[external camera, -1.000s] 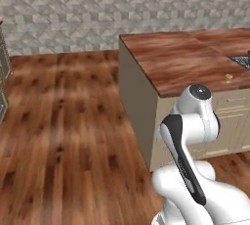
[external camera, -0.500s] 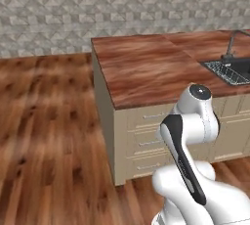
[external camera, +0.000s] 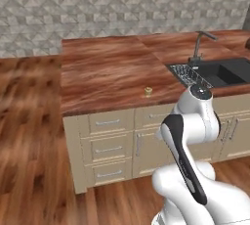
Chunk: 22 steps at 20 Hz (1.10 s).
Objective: Pick the jar and candle from the dining table and place them in the open cabinet. Close the cabinet after placing the objects.
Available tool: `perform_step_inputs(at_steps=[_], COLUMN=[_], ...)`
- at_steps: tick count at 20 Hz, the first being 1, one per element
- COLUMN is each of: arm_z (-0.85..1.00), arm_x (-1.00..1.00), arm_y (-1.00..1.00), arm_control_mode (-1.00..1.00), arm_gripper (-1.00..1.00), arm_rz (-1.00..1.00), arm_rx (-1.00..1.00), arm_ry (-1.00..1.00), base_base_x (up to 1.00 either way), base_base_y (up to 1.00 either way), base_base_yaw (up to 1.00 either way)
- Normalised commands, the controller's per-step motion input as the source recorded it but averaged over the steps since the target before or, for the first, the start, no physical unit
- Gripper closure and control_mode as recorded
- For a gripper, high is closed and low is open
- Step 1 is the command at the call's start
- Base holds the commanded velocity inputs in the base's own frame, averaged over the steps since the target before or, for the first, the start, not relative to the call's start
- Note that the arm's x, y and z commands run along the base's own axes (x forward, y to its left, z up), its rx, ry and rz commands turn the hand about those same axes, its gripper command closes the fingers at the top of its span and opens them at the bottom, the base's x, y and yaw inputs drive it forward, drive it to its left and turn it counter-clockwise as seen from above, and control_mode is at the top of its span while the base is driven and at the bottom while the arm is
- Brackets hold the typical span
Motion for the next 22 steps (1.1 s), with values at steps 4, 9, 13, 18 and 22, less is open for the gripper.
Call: perform_step_inputs(at_steps=[4, 9, 13, 18, 22], arm_z=[0.0, 0.0, 0.0, 0.0, 0.0], arm_x=[0.0, 0.0, 0.0, 0.0, 0.0], arm_y=[0.0, 0.0, 0.0, 0.0, 0.0], arm_control_mode=[1.0, 1.0, 1.0, 1.0, 1.0], arm_gripper=[-1.0, -1.0, -1.0, -1.0, -1.0], arm_rz=[0.0, 0.0, 0.0, 0.0, 0.0], arm_rx=[0.0, 0.0, 0.0, 0.0, 0.0], arm_ry=[0.0, 0.0, 0.0, 0.0, 0.0], base_base_x=[0.31, 0.51, 0.49, 0.37, 0.28], base_base_y=[-0.66, -0.27, -0.01, 0.08, 0.21], base_base_yaw=[0.0, -0.01, 0.0, 0.0, 0.0])
